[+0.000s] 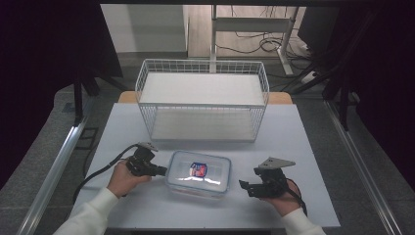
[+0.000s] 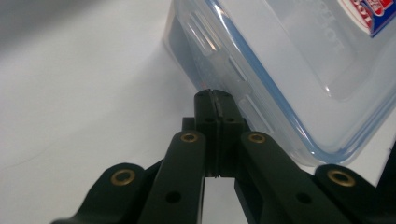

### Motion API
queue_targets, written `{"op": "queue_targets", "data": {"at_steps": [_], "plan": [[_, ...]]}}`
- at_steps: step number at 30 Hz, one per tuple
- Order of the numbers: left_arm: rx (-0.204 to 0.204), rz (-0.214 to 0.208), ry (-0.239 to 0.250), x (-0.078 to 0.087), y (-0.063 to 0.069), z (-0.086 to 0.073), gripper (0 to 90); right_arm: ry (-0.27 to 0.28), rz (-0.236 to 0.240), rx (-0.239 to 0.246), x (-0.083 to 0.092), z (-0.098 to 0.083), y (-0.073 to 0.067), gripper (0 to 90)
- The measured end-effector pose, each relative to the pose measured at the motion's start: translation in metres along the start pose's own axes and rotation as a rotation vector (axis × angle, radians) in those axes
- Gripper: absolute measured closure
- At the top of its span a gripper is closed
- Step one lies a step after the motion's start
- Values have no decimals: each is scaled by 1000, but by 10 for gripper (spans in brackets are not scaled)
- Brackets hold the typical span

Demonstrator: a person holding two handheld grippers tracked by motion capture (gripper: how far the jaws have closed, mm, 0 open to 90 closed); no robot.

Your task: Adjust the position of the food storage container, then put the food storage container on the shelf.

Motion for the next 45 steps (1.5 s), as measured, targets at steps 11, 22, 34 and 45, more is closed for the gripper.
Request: {"op": "queue_targets", "data": {"at_steps": [11,22,34,45], "plan": [[4,-21,20,-2,5,-1,900,5,-5,1,1,0,2,256],[23,61,158,21,-3,3,834,34,-9,-5,6,2,4,257],[93,60,263,45,7,0,272,60,25,8,7,4,1,243],[118,4,294,50,11,1,194,73,114,-20,9,5,-5,213]]}}
Point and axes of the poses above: each handheld gripper's, and its own axes: x roughly backward along the jaws, z roughly out of its top, y roughly to its right, the point moved 5 cm from there along -x, roughly forward along the jaws, and after that the axes turned 9 degrees about -x, right-handed, at the moved point
